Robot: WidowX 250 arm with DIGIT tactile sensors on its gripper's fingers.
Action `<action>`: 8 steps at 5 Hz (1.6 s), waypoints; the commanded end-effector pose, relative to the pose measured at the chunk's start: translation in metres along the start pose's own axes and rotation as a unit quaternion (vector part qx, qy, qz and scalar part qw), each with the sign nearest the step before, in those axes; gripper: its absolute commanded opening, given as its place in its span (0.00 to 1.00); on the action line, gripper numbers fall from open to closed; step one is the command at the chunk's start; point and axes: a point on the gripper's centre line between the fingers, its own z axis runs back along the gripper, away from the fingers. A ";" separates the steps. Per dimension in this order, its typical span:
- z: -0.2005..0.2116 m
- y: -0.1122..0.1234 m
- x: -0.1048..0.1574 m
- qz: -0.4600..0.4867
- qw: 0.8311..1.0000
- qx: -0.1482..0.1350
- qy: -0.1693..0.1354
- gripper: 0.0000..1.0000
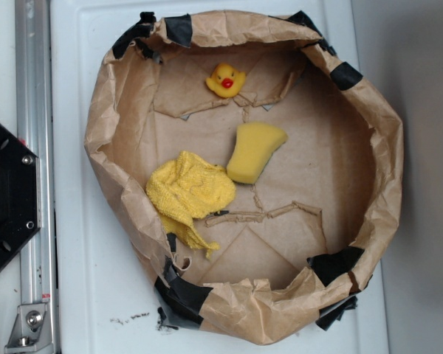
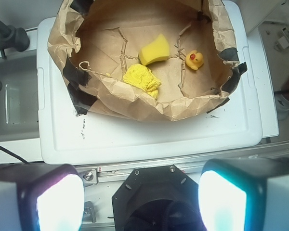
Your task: Grab the green sponge.
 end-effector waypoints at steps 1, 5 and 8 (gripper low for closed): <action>0.000 0.000 0.000 0.000 1.000 0.000 0.000 1.00; -0.147 0.051 0.143 0.295 0.954 -0.051 -0.023 1.00; -0.225 0.045 0.148 0.316 0.947 0.005 0.054 0.48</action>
